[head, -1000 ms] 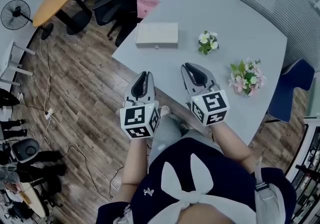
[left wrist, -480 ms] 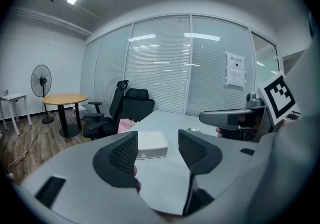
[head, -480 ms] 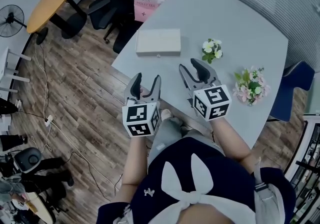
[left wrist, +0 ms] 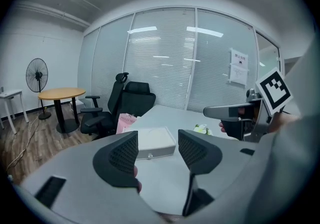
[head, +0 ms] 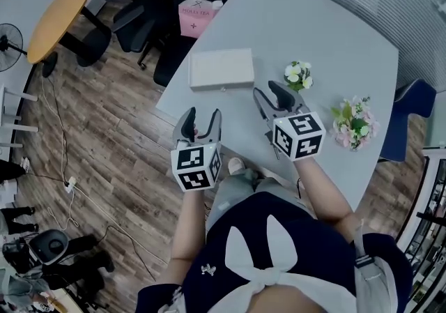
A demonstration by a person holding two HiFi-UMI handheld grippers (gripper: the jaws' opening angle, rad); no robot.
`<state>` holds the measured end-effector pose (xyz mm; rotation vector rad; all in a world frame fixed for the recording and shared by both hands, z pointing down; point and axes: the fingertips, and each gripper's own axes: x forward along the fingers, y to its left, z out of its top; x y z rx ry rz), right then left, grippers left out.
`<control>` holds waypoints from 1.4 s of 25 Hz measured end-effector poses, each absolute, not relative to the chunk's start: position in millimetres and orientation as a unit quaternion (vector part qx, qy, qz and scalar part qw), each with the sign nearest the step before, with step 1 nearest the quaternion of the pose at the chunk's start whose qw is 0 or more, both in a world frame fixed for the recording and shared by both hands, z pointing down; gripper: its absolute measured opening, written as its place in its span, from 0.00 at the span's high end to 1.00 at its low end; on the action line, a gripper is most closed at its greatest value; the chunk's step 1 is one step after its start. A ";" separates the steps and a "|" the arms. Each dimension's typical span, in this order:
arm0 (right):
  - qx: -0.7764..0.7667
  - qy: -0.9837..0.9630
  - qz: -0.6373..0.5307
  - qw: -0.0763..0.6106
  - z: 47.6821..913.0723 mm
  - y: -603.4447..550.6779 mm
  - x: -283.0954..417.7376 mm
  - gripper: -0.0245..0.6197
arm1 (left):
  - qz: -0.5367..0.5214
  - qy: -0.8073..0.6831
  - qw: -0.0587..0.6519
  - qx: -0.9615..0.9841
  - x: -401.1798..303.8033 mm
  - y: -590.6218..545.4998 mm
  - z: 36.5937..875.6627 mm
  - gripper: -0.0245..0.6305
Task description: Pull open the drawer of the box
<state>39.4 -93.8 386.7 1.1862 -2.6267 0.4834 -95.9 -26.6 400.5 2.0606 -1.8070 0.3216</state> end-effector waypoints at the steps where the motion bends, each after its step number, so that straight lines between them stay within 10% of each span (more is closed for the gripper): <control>1: 0.407 -0.891 0.166 0.112 390.3 -96.5 38.5 0.69 | 0.117 -0.640 0.193 0.735 -97.4 -28.2 404.7 0.59; 35: 0.450 -0.828 0.274 0.190 528.0 -193.3 25.6 0.73 | 0.181 -0.588 0.299 0.730 -92.6 -110.6 539.7 0.59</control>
